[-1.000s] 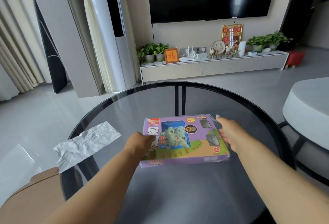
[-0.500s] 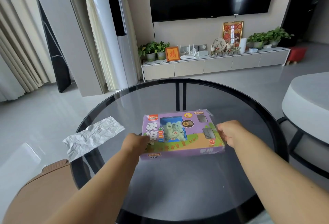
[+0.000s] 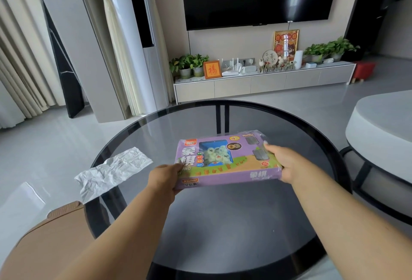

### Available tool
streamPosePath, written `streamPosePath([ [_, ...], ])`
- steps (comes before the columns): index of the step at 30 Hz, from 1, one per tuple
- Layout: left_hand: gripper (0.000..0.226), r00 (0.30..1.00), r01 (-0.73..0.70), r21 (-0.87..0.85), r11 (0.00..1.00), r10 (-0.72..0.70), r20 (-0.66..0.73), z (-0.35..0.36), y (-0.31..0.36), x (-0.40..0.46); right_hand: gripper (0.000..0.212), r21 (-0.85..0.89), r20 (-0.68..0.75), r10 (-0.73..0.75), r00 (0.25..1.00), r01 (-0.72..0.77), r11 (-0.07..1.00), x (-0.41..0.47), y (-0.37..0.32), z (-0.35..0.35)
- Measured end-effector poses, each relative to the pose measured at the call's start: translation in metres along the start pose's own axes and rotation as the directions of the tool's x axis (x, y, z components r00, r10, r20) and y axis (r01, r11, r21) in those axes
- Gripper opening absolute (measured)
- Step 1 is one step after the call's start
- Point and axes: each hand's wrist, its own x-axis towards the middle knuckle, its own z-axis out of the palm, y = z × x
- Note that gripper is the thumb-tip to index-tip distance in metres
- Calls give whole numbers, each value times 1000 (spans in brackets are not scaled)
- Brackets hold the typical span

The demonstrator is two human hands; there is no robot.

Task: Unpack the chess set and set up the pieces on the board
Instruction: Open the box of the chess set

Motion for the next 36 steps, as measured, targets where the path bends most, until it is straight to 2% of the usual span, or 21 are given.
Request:
streamPosePath([
  [8,26,986,-75,-184,980,46,-162,12,-8,10,45,115,-93,-28,995,38,993,6,6,-9],
  [14,31,965,-97,-161,982,54,-255,18,-7,13,31,190,-69,-33,997,45,981,7,15,-14],
  [19,34,976,-148,-185,972,113,-186,19,-8,13,35,389,23,9,1000,-17,921,11,20,-16],
  [21,30,978,-173,-185,967,146,-150,19,-10,12,36,414,68,20,998,-46,909,11,20,-14],
  [25,27,969,-176,-132,975,148,-199,18,-17,19,34,355,86,6,996,-37,934,14,24,-10],
  [29,27,962,-169,-116,979,138,-236,15,-18,26,23,282,152,-46,987,2,960,9,23,-7],
  [36,22,981,-116,-161,980,88,-173,2,-11,29,24,320,65,-101,993,75,944,11,19,-10],
])
